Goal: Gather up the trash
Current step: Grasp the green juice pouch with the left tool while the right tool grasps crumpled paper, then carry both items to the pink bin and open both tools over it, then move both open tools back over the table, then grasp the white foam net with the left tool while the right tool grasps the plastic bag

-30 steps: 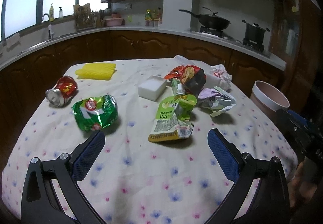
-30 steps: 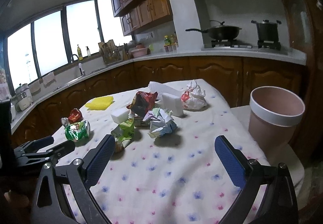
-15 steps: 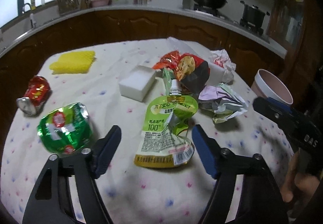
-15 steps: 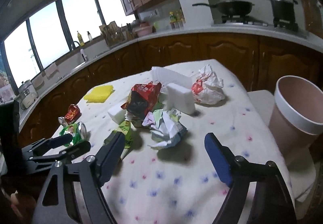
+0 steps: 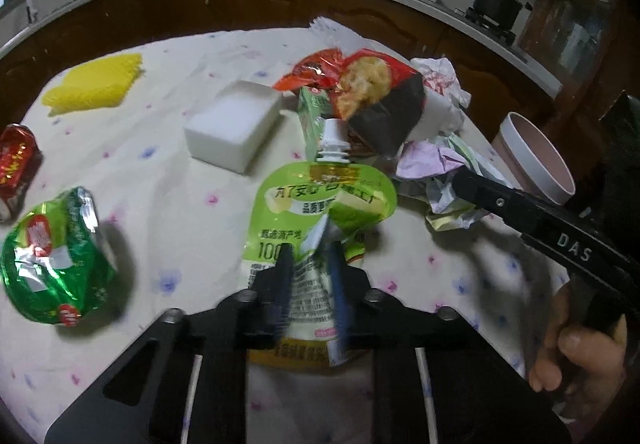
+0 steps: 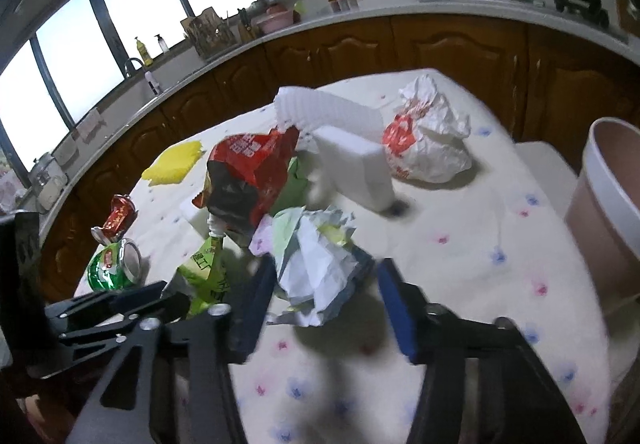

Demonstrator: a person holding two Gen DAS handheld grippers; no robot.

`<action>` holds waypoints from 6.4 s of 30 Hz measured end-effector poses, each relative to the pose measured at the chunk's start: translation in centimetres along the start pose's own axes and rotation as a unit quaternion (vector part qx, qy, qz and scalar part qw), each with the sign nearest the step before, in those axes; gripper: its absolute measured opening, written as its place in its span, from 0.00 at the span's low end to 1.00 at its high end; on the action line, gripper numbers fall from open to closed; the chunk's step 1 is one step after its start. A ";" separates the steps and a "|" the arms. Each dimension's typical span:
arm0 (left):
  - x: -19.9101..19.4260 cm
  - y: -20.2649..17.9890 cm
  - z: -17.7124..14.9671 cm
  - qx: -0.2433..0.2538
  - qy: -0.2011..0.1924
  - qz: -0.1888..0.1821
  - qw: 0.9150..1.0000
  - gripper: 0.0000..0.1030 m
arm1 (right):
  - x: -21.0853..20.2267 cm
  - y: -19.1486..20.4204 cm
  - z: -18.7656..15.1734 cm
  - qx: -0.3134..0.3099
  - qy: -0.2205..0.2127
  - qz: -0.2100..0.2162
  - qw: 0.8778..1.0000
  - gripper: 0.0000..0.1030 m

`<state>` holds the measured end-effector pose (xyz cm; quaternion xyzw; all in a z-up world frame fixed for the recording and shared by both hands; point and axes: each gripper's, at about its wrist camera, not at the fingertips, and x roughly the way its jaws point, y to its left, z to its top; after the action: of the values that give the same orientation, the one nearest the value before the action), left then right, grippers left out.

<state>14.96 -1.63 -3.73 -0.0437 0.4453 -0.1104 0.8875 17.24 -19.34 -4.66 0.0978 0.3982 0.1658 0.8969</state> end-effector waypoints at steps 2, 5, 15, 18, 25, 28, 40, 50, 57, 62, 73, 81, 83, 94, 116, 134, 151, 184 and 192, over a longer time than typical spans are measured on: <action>-0.3 -0.2 -0.1 0.004 -0.006 0.002 1.000 0.12 | 0.0 0.1 -0.1 -0.005 0.003 0.009 1.000 0.27; -1.0 -0.2 -0.4 0.007 -0.014 -0.004 1.000 0.11 | -0.9 0.6 -0.6 -0.015 -0.009 0.018 1.000 0.22; -4.2 -2.0 -0.7 0.015 -0.039 -0.036 0.999 0.10 | -5.3 -0.1 -2.5 -0.001 -0.031 0.027 0.999 0.20; -4.8 -3.4 -0.4 0.027 -0.047 -0.048 0.997 0.10 | -6.8 -0.4 -2.9 0.005 -0.044 0.024 0.999 0.20; -4.9 -6.7 1.1 0.052 -0.057 -0.072 0.994 0.10 | -9.7 -2.4 -2.8 0.022 -0.070 0.000 0.997 0.20; -4.9 -7.7 1.7 0.055 -0.059 -0.083 0.993 0.10 | -10.7 -3.2 -2.7 0.027 -0.079 -0.005 0.996 0.20; -4.9 -11.7 3.7 0.078 -0.066 -0.113 0.988 0.10 | -13.5 -6.7 -1.7 0.051 -0.115 -0.029 0.992 0.20; -3.6 -17.4 5.9 0.120 -0.069 -0.142 0.980 0.10 | -16.1 -11.0 -1.2 0.079 -0.140 -0.070 0.985 0.20; -1.6 -21.9 8.9 0.144 -0.064 -0.171 0.973 0.10 | -18.0 -14.5 -0.1 0.099 -0.159 -0.117 0.975 0.20; 0.8 -25.7 10.8 0.164 -0.052 -0.185 0.968 0.11 | -18.5 -17.5 1.1 0.114 -0.163 -0.148 0.969 0.20; 7.6 -32.4 14.4 0.195 0.024 -0.186 0.963 0.11 | -16.9 -22.9 3.1 0.139 -0.140 -0.183 0.963 0.20; 11.4 -34.5 15.0 0.203 0.071 -0.175 0.961 0.12 | -14.6 -25.7 3.8 0.162 -0.099 -0.191 0.963 0.24; 12.1 -34.6 15.1 0.197 0.077 -0.176 0.961 0.12 | -14.3 -26.1 3.6 0.168 -0.093 -0.189 0.963 0.25; 12.0 -32.9 14.8 0.177 0.067 -0.180 0.965 0.30 | -14.3 -27.1 3.2 0.186 -0.093 -0.186 0.960 0.42; 2.5 -18.0 12.8 0.060 -0.027 -0.153 0.986 0.41 | -15.1 -18.8 3.1 0.159 -0.150 -0.107 0.970 0.76; -0.5 -5.5 10.2 -0.038 -0.060 -0.088 0.994 0.41 | -10.3 -11.6 3.8 0.107 -0.112 -0.044 0.987 0.76; 0.8 -2.1 11.6 -0.047 -0.051 -0.068 0.995 0.57 | -5.8 -8.2 4.5 0.082 -0.076 -0.020 0.994 0.76; 7.4 -2.3 17.5 0.004 -0.025 -0.058 0.998 0.07 | 3.2 -7.8 8.3 0.047 -0.009 -0.003 0.999 0.24; 2.8 -2.3 17.6 -0.015 -0.073 -0.097 0.992 0.07 | -1.2 -7.8 8.4 0.048 -0.058 -0.001 0.997 0.23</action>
<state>30.30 -4.91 5.08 -0.1080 0.3747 -0.1859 0.9019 24.45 -27.36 -0.69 0.1497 0.3527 0.1400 0.9130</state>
